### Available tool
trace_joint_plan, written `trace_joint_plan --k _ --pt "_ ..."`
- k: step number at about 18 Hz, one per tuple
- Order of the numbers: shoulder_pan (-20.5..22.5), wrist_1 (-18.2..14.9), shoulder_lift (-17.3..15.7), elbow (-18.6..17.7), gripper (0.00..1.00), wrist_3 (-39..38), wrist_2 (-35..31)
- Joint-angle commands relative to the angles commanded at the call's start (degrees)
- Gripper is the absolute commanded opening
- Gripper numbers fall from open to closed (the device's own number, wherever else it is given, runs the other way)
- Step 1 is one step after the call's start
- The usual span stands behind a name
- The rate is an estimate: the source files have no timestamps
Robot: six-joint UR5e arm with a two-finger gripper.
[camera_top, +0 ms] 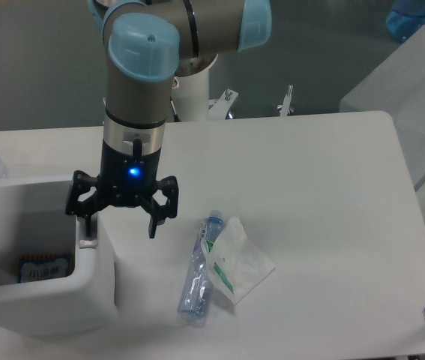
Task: Open the trash can
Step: 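Hold the gripper at the raised lid edge, keeping the can open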
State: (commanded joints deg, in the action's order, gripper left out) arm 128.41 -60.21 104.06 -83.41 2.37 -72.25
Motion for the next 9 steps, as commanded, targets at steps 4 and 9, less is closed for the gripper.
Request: trace_joint_plan --k 4,9 --pt "0.09 0.17 -0.35 4.20 1.00 1.31 0.00" --pt "3.59 -0.87 -1.23 6.77 1.00 17.98 -6.21"
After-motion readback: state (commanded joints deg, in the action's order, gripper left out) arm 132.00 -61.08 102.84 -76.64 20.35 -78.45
